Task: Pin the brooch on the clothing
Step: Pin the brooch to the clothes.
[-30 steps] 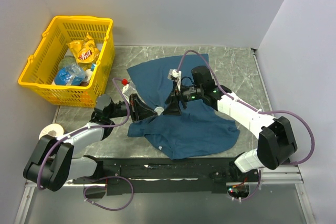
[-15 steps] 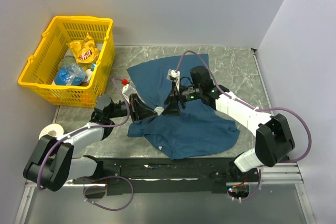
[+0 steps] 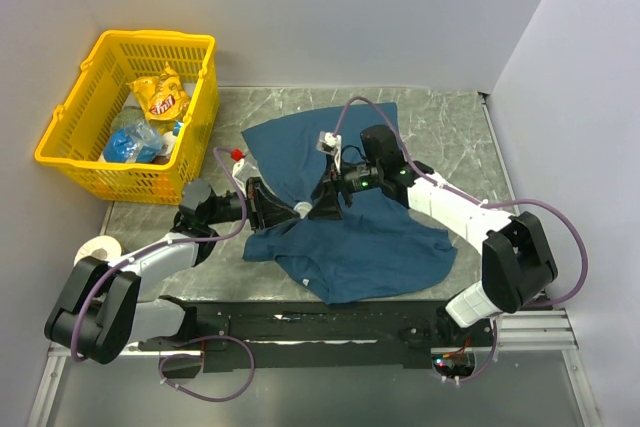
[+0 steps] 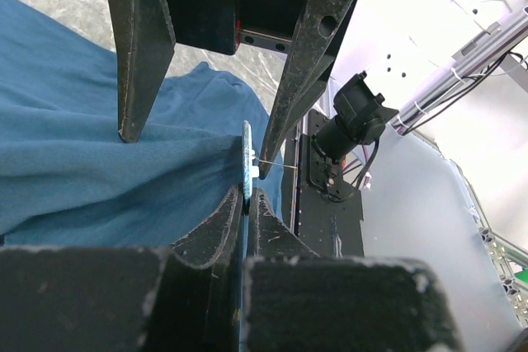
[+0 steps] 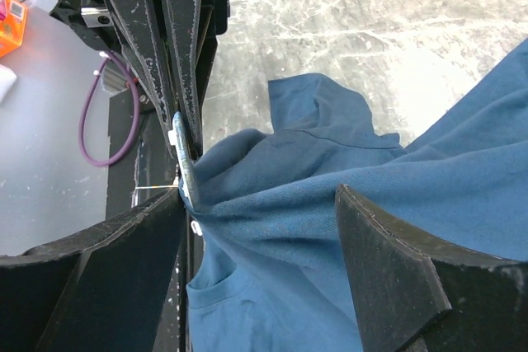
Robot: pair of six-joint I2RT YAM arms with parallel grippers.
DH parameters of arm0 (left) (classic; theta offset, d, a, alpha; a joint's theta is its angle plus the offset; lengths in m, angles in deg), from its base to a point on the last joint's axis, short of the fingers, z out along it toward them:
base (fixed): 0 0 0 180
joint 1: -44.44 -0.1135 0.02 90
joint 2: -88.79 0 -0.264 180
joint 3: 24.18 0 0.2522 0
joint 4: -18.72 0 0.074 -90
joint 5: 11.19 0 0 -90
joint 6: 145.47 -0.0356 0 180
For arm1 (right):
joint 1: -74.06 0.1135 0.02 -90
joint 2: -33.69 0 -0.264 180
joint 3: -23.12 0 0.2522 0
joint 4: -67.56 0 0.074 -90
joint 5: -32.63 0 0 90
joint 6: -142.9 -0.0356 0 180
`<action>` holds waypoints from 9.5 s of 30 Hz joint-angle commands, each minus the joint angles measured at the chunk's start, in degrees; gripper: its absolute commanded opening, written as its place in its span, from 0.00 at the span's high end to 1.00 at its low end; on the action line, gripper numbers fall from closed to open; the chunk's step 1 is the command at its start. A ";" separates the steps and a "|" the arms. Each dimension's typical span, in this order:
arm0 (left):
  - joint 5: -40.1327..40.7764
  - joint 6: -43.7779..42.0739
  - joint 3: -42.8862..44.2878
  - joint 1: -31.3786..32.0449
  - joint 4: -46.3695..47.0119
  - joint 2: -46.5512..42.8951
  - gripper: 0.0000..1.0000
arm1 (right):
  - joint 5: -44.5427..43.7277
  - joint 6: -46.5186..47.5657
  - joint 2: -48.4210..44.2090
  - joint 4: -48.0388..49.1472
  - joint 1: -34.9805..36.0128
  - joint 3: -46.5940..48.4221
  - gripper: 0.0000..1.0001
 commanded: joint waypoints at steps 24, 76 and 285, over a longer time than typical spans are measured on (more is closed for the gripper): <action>-0.33 -9.48 7.10 3.84 -11.72 -2.74 0.99 | 1.87 2.29 7.16 -3.81 1.81 12.48 0.28; 4.07 -12.21 7.80 3.67 -15.50 -3.97 0.99 | -0.77 0.45 0.22 -3.90 -3.29 3.43 0.13; 12.77 -0.25 2.53 -3.81 4.01 2.28 0.86 | -1.12 -23.55 2.95 24.66 -0.04 0.97 1.00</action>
